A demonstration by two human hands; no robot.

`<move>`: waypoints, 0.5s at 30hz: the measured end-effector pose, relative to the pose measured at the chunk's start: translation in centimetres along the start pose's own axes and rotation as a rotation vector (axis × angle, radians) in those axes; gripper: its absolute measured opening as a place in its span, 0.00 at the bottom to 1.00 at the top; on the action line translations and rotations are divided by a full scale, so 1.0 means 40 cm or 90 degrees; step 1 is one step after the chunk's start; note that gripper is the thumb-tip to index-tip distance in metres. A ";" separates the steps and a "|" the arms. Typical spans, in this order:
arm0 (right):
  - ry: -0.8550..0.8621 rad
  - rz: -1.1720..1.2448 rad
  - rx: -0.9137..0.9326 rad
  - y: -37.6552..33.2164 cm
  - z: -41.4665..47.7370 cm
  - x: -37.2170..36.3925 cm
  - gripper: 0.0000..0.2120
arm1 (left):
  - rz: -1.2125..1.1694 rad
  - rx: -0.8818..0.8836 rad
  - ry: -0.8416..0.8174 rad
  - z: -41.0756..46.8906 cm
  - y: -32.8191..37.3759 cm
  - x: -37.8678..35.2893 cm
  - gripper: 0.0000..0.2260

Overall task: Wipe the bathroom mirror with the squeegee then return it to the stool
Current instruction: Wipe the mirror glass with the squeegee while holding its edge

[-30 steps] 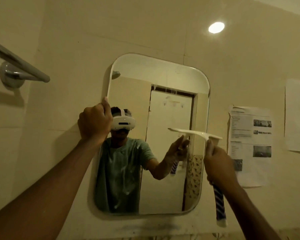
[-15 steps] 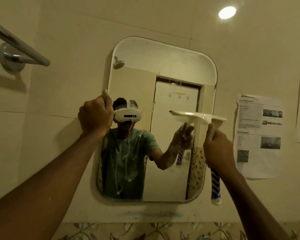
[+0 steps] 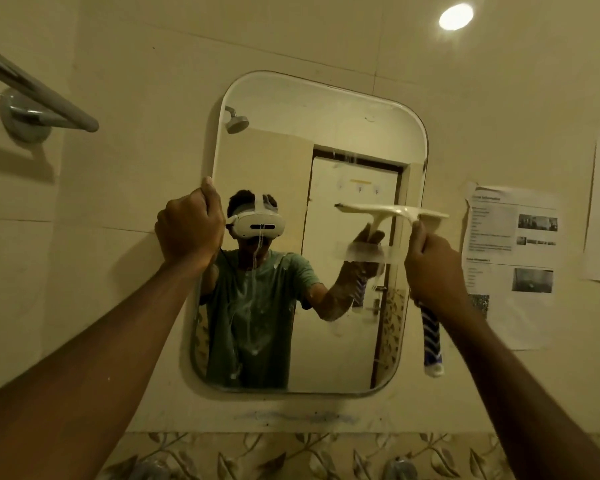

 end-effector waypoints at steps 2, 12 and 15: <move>0.002 -0.006 -0.024 0.063 -0.044 -0.031 0.23 | 0.005 0.008 0.003 -0.001 0.001 0.000 0.25; -0.066 -0.020 -0.110 0.191 -0.242 -0.081 0.21 | -0.014 0.030 -0.004 -0.003 0.010 0.010 0.25; -0.029 0.023 -0.073 0.115 -0.149 -0.036 0.23 | -0.009 0.031 -0.008 -0.001 0.010 0.013 0.25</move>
Point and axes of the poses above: each hand's wrist, its own z-axis towards the middle knuckle, its own x-axis out of the back of the hand, y = z × x, the point moved 6 cm from there along z, towards the middle knuckle, and after that the axes turned 12 degrees about -x, right-handed, at the moved point
